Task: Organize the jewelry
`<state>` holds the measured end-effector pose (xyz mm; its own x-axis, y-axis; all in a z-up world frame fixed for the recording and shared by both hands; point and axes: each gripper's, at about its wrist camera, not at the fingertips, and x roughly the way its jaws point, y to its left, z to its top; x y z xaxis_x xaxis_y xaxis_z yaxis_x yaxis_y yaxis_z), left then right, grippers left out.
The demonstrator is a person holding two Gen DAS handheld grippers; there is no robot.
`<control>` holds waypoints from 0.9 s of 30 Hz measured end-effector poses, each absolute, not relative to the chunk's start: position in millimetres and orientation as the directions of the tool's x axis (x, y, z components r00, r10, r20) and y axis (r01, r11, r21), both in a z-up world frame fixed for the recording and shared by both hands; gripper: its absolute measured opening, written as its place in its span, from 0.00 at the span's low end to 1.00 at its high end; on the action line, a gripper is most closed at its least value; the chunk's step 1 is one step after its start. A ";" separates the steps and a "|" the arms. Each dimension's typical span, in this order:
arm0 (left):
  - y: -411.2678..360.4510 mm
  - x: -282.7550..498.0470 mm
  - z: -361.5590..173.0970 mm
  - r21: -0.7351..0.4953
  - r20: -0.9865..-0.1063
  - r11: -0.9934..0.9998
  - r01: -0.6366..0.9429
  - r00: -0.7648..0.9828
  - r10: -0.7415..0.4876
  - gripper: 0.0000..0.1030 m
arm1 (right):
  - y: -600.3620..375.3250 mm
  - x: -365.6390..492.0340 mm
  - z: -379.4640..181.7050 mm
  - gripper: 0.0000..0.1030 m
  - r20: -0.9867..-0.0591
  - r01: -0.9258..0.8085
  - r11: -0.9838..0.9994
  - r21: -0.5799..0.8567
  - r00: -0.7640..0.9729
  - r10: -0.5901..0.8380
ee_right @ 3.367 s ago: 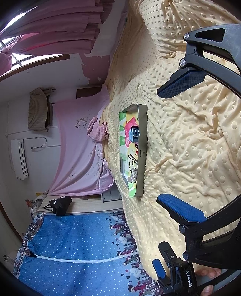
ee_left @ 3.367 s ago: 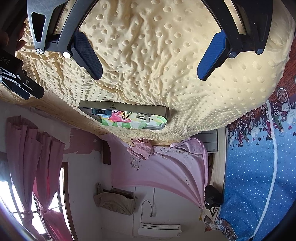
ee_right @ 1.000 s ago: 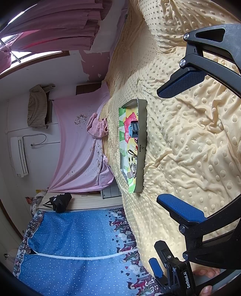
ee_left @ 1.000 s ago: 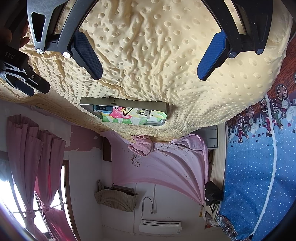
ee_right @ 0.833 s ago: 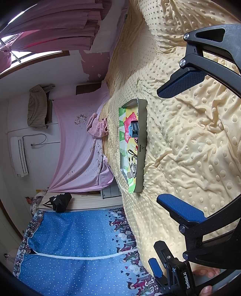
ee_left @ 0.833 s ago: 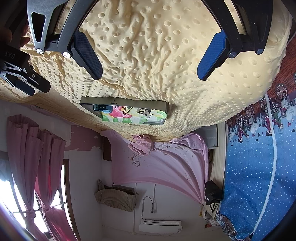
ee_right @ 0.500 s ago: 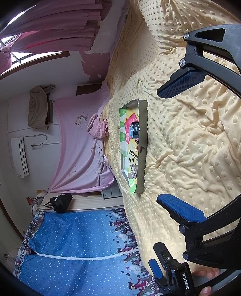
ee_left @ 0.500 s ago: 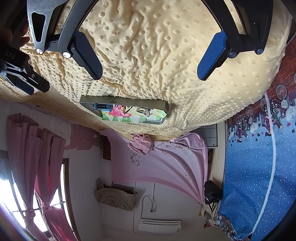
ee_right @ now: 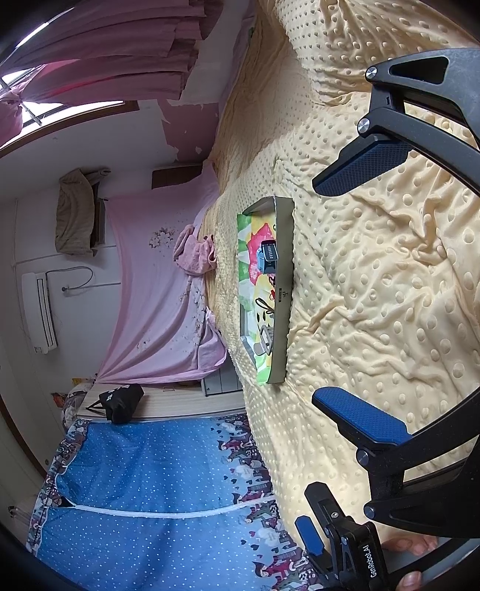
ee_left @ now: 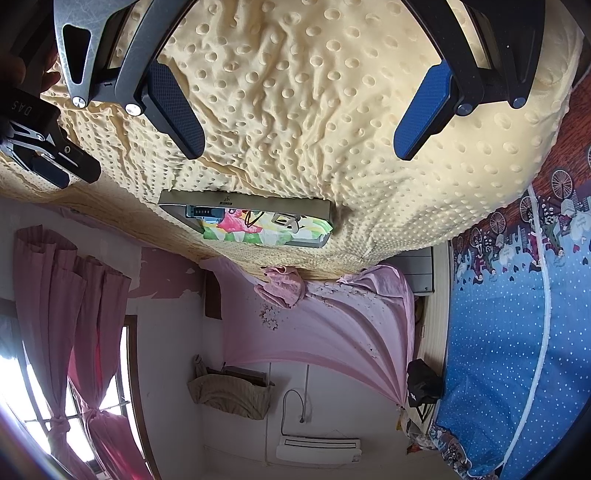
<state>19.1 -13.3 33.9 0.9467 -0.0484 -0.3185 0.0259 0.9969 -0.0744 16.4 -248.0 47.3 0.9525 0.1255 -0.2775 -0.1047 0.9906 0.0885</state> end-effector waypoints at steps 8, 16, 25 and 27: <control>-13.5 18.8 34.6 -0.073 -0.315 0.997 0.024 0.948 -0.046 1.00 | -248.5 16.5 47.5 0.99 -0.277 -0.104 0.990 0.091 0.953 0.126; -13.6 18.9 34.9 -0.072 -0.314 0.997 0.024 0.948 -0.046 1.00 | -247.6 16.9 47.3 0.99 -0.278 -0.103 0.990 0.092 0.952 0.125; -13.6 18.6 34.6 -0.073 -0.314 0.997 0.024 0.948 -0.046 1.00 | -247.1 17.3 47.1 0.99 -0.278 -0.104 0.990 0.092 0.952 0.126; -13.6 18.6 34.6 -0.072 -0.314 0.997 0.025 0.948 -0.046 1.00 | -246.7 17.7 46.4 0.99 -0.280 -0.105 0.990 0.091 0.952 0.127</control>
